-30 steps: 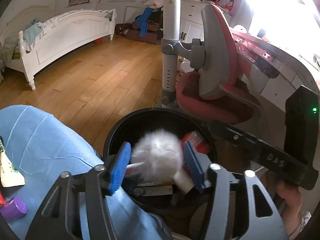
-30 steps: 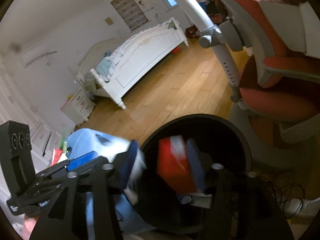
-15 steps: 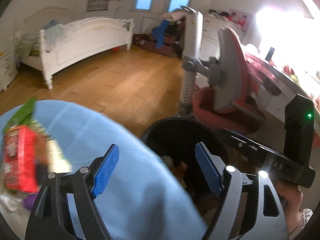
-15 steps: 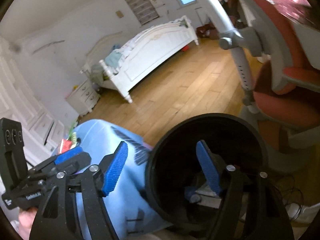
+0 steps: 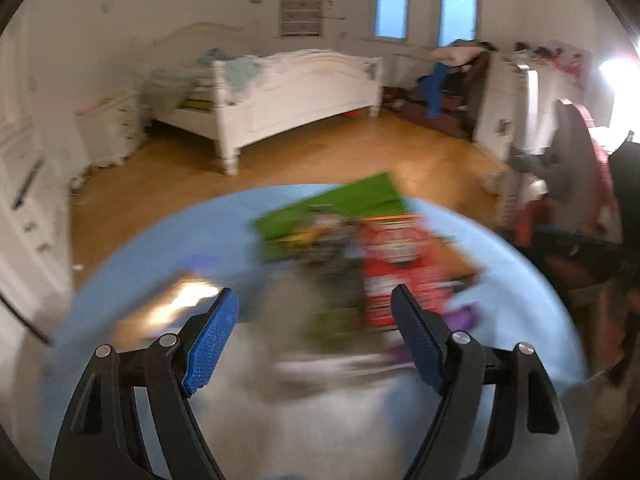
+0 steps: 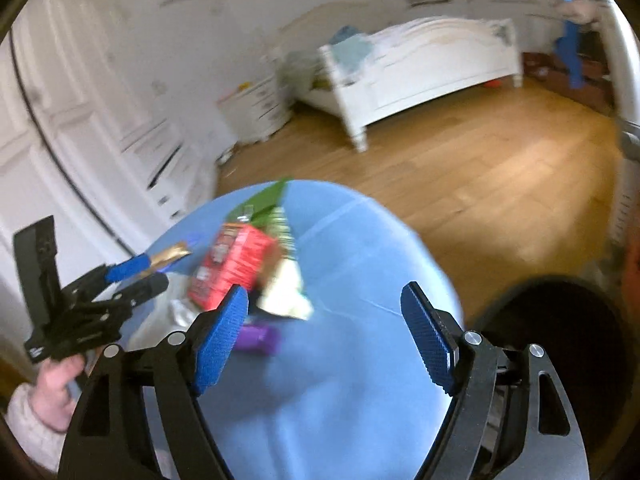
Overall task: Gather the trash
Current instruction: 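Move both tools back toward the trash on the rug, then grasp the gold foil wrapper with the left tool while the right tool grasps a green wrapper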
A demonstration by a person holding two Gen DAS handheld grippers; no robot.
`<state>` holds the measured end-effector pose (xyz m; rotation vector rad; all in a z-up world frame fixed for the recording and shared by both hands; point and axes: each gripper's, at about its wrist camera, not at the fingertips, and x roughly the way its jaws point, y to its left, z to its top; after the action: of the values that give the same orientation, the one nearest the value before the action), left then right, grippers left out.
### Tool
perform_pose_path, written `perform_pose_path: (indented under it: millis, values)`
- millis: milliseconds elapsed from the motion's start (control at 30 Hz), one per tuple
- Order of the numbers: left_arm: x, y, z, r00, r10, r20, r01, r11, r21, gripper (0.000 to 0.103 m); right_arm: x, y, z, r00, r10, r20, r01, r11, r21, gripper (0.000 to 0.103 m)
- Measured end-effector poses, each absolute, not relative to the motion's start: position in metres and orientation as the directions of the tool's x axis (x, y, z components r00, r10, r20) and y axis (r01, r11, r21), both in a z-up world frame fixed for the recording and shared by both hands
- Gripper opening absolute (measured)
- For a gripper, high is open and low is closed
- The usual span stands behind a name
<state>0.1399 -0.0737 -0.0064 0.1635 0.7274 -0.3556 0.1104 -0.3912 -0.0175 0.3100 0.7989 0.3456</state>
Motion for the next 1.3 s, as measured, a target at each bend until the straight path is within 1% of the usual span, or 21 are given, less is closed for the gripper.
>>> perform_pose_path:
  millis: [100,167,333,400,467,533,567,600,633,667,700,767,867,933,1067,1133,1300]
  values:
    - [0.158,-0.038,-0.010,0.692,-0.176,-0.700,0.342,0.934,0.104,0.078,0.142,-0.366,-0.014,0.616,0.428,-0.661,-0.228,0.901,0.370,0.078]
    - [0.169,-0.021,-0.014,0.689,-0.141,-0.711,0.335,0.932,0.139,0.078,0.167,-0.352,-0.013,0.587,0.449,-0.673,-0.248,0.892,0.378,0.078]
    - [0.194,-0.001,-0.026,0.615,-0.149,-0.774,0.384,0.914,0.129,0.078,0.219,-0.341,-0.020,0.538,0.467,-0.701,-0.217,0.881,0.421,0.078]
    - [0.202,0.004,-0.030,0.591,-0.156,-0.792,0.401,0.908,0.120,0.078,0.242,-0.338,-0.026,0.501,0.500,-0.707,-0.195,0.861,0.471,0.078]
    - [0.205,0.008,-0.033,0.580,-0.169,-0.797,0.410,0.906,0.106,0.077,0.258,-0.337,-0.033,0.460,0.546,-0.700,-0.188,0.831,0.524,0.073]
    - [0.206,0.008,-0.035,0.575,-0.181,-0.798,0.418,0.903,0.096,0.077,0.268,-0.332,-0.039,0.429,0.575,-0.697,-0.187,0.811,0.554,0.055]
    - [0.208,0.009,-0.035,0.576,-0.192,-0.795,0.420,0.903,0.086,0.071,0.272,-0.331,-0.041,0.418,0.595,-0.686,-0.192,0.796,0.574,0.049]
    - [0.210,0.010,-0.036,0.572,-0.202,-0.795,0.421,0.904,0.073,0.063,0.274,-0.329,-0.043,0.410,0.610,-0.679,-0.195,0.785,0.588,0.036]
    - [0.210,0.011,-0.037,0.567,-0.209,-0.797,0.418,0.906,0.060,0.058,0.275,-0.328,-0.043,0.407,0.620,-0.670,-0.197,0.776,0.599,0.028]
    - [0.210,0.010,-0.038,0.560,-0.216,-0.800,0.414,0.909,0.045,0.049,0.272,-0.329,-0.043,0.411,0.626,-0.662,-0.204,0.771,0.603,0.024]
    - [0.210,0.010,-0.040,0.553,-0.219,-0.804,0.413,0.910,0.037,0.037,0.271,-0.329,-0.041,0.413,0.632,-0.656,-0.212,0.767,0.606,0.015]
    - [0.207,0.007,-0.042,0.545,-0.227,-0.807,0.418,0.908,0.026,0.026,0.263,-0.329,-0.034,0.430,0.648,-0.629,-0.237,0.753,0.614,0.011]
    - [0.200,0.006,-0.040,0.554,-0.240,-0.797,0.410,0.912,0.010,0.016,0.249,-0.327,-0.021,0.460,0.648,-0.608,-0.273,0.754,0.597,0.006]
    - [0.195,0.008,-0.036,0.564,-0.257,-0.785,0.398,0.917,-0.014,0.013,0.236,-0.325,-0.006,0.489,0.637,-0.596,-0.304,0.765,0.569,0.005]
    - [0.181,0.009,-0.026,0.593,-0.280,-0.755,0.376,0.926,-0.048,0.012,0.208,-0.321,0.021,0.554,0.609,-0.567,-0.354,0.789,0.502,0.005]
    - [0.173,0.011,-0.019,0.611,-0.297,-0.734,0.372,0.926,-0.066,0.012,0.187,-0.319,0.036,0.598,0.597,-0.536,-0.376,0.799,0.470,0.005]
    - [0.142,0.003,0.002,0.646,-0.342,-0.683,0.374,0.921,-0.108,0.012,0.140,-0.327,0.063,0.672,0.589,-0.449,-0.400,0.799,0.450,0.005]
